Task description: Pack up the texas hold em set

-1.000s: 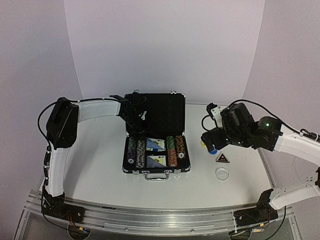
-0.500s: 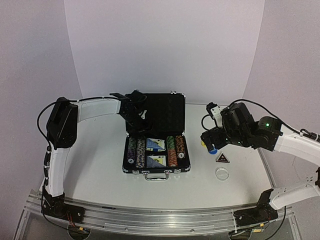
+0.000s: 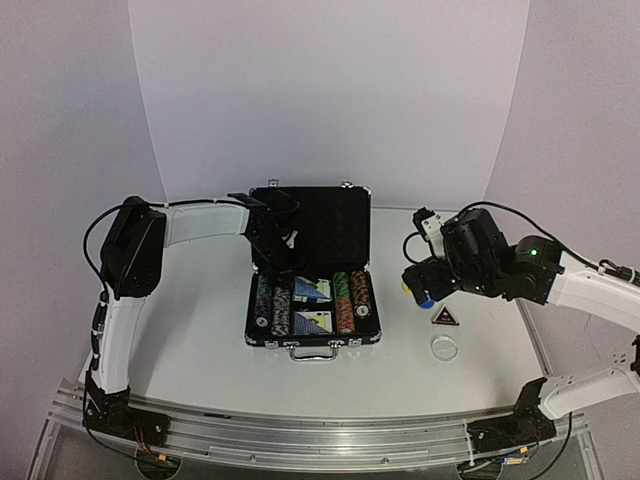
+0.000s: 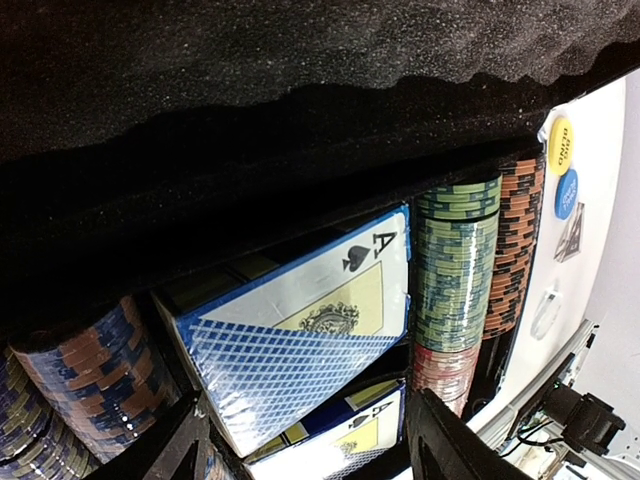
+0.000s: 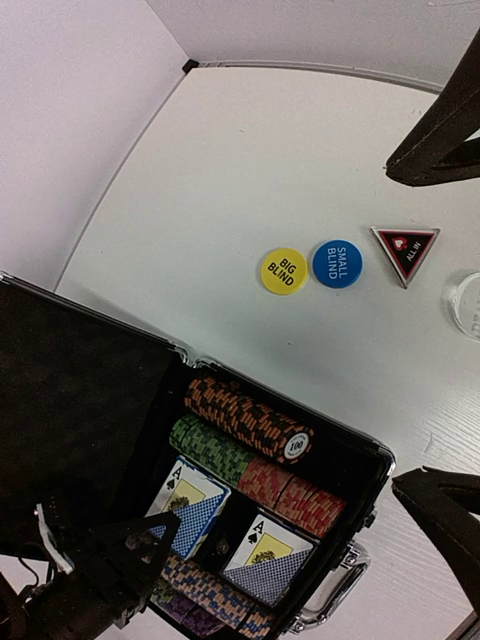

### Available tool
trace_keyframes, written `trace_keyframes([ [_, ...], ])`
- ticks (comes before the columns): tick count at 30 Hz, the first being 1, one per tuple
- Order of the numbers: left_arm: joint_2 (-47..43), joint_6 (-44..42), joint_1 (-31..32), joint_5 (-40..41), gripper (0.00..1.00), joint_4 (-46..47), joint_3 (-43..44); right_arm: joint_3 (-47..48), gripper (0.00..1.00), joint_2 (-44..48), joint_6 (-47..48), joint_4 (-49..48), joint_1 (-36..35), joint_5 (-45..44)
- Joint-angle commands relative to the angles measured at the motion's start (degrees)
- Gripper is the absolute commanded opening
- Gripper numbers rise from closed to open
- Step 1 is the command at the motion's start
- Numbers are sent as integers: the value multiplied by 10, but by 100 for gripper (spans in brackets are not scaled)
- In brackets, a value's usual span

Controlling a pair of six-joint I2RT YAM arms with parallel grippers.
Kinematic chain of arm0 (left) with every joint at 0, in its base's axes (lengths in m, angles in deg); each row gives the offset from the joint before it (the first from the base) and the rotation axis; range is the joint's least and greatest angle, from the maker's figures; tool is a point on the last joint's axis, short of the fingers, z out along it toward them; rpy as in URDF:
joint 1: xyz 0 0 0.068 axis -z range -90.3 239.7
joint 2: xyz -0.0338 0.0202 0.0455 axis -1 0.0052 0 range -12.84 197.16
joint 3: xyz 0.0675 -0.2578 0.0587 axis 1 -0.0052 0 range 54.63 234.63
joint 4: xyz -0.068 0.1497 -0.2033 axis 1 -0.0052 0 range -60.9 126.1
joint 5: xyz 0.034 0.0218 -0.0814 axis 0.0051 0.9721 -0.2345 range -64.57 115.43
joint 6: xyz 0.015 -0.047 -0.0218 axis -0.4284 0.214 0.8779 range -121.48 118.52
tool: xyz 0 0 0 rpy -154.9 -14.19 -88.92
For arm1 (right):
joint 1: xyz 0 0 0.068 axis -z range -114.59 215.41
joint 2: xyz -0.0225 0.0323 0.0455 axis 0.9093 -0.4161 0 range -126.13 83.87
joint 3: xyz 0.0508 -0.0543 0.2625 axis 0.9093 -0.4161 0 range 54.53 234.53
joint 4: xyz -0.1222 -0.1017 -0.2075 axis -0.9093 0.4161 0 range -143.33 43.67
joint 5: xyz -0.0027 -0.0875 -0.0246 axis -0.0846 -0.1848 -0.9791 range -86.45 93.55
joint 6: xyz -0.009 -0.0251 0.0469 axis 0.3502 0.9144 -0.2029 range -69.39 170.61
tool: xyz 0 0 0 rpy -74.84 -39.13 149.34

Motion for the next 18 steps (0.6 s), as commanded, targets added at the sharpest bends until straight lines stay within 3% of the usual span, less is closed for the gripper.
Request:
trace_keyframes([
  [1, 10, -9, 5, -25, 62, 15, 14, -6, 95, 16, -5, -12, 0, -15],
  [18, 67, -14, 7, 30, 26, -12, 55, -18, 95, 32, -6, -12, 0, -31],
])
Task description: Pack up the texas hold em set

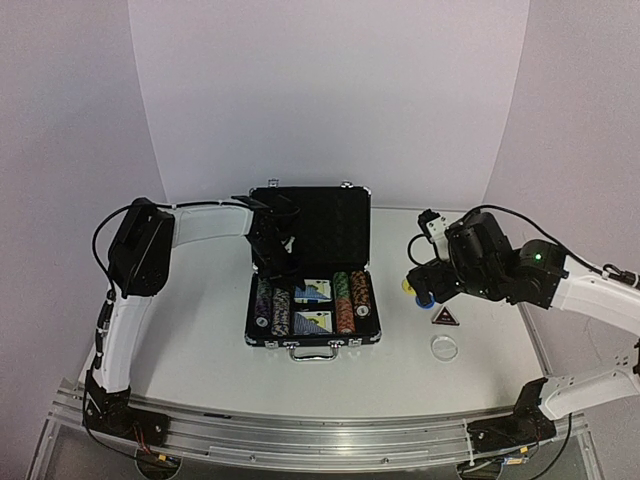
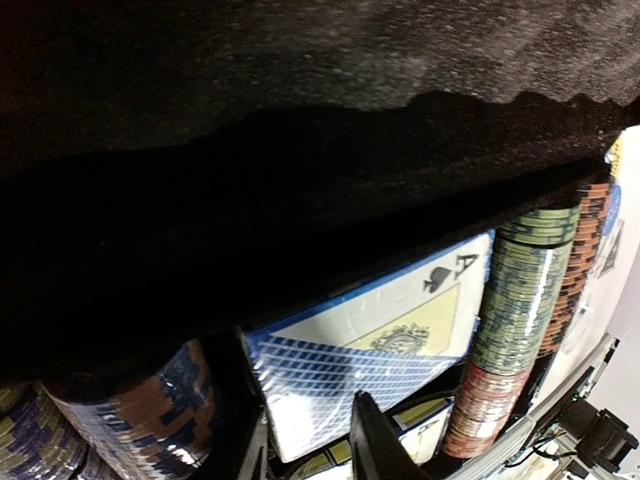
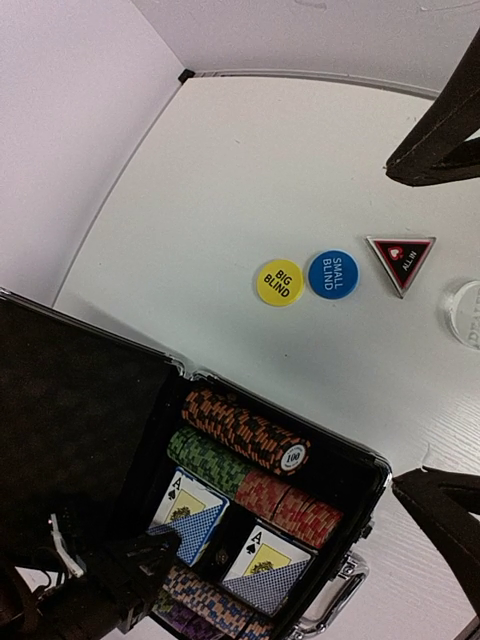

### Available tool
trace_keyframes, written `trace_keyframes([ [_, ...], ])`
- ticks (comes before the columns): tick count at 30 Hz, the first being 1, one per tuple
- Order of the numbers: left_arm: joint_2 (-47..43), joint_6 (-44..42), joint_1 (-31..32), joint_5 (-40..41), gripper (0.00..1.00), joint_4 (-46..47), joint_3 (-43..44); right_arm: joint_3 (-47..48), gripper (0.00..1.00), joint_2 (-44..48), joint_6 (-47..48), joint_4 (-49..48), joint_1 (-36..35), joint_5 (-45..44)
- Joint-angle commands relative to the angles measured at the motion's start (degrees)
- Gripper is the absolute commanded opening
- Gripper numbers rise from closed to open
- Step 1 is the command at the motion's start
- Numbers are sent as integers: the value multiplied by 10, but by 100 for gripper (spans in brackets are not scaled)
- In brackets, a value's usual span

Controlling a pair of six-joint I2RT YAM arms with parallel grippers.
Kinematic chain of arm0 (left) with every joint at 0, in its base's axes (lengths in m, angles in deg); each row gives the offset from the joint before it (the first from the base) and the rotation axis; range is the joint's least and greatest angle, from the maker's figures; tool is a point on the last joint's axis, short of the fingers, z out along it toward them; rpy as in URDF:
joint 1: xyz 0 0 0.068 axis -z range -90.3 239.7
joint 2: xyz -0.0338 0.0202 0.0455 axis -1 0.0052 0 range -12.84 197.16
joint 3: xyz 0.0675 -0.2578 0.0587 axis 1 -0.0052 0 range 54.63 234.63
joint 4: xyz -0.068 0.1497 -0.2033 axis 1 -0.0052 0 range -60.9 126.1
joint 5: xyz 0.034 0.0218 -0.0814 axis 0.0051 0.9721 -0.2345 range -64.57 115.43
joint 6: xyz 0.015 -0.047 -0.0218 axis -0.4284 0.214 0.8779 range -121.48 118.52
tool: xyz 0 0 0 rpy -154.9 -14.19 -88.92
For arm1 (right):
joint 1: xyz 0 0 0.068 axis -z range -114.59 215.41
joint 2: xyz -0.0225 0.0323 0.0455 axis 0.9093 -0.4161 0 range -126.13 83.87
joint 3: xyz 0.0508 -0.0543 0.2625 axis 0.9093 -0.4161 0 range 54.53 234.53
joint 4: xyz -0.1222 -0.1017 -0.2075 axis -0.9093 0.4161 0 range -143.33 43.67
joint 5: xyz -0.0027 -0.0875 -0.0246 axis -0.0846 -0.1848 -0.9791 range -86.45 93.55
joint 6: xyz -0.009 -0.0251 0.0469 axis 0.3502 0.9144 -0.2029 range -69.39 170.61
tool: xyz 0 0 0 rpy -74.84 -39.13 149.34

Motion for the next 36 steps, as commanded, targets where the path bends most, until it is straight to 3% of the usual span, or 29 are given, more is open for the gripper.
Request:
trace_keyframes([
  [1, 39, -9, 15, 28, 25, 11, 41, -2, 95, 15, -5, -10, 0, -18],
  [18, 129, -14, 76, 255, 20, -152, 191, -16, 95, 26, -13, -11, 0, -21],
  [36, 180, -28, 89, 260, 20, -174, 211, -33, 96, 49, -27, -10, 0, -16],
])
